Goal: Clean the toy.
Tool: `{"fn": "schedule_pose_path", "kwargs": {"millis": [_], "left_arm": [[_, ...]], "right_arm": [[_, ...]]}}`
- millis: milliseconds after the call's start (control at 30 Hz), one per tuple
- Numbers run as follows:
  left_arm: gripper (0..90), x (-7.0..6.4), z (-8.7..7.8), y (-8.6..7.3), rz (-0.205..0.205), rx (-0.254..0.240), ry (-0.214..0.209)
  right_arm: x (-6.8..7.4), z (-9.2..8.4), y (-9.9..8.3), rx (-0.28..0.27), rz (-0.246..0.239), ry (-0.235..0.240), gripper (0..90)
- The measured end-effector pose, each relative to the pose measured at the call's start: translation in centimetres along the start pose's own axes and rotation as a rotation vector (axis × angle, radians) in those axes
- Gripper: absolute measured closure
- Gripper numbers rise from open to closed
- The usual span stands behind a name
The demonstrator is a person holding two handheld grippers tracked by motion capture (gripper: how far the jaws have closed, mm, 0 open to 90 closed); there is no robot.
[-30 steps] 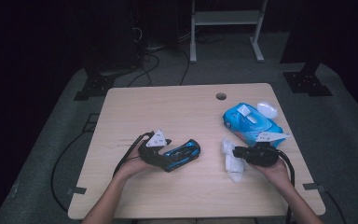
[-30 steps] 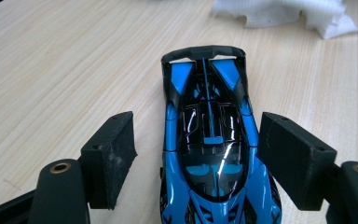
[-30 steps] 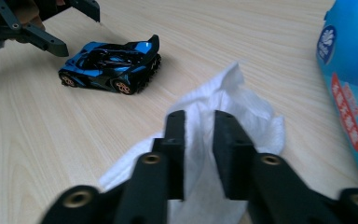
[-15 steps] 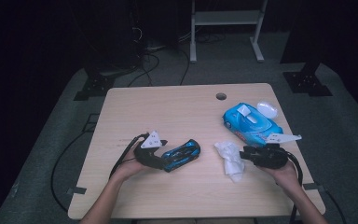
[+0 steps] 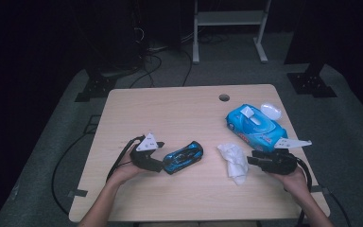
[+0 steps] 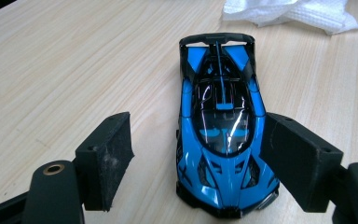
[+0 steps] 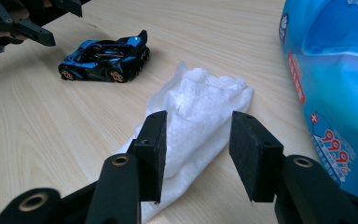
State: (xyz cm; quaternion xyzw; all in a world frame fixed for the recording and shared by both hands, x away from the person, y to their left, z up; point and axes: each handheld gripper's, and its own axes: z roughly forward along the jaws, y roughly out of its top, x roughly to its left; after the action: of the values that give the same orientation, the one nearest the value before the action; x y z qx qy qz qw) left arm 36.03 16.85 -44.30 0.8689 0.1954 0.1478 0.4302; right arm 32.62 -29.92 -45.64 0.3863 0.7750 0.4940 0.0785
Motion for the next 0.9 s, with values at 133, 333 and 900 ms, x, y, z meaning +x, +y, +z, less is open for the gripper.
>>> {"fn": "schedule_pose_path", "kwargs": {"millis": [133,333,900], "left_arm": [[24.4,0.1,-0.4,-0.3,-0.008,-0.004,0.008],[24.0,0.3,-0.8,-0.7,-0.020,-0.001,0.014],[21.1,0.8,-2.7,-3.0,-0.064,0.020,0.043]], "right_arm": [[-0.1,-0.2,-0.2,0.004,-0.002,-0.003,53.5],[-0.2,-0.4,-0.5,0.006,0.009,-0.009,51.3],[-0.4,-1.2,-1.3,0.007,0.005,-0.021,46.2]]}}
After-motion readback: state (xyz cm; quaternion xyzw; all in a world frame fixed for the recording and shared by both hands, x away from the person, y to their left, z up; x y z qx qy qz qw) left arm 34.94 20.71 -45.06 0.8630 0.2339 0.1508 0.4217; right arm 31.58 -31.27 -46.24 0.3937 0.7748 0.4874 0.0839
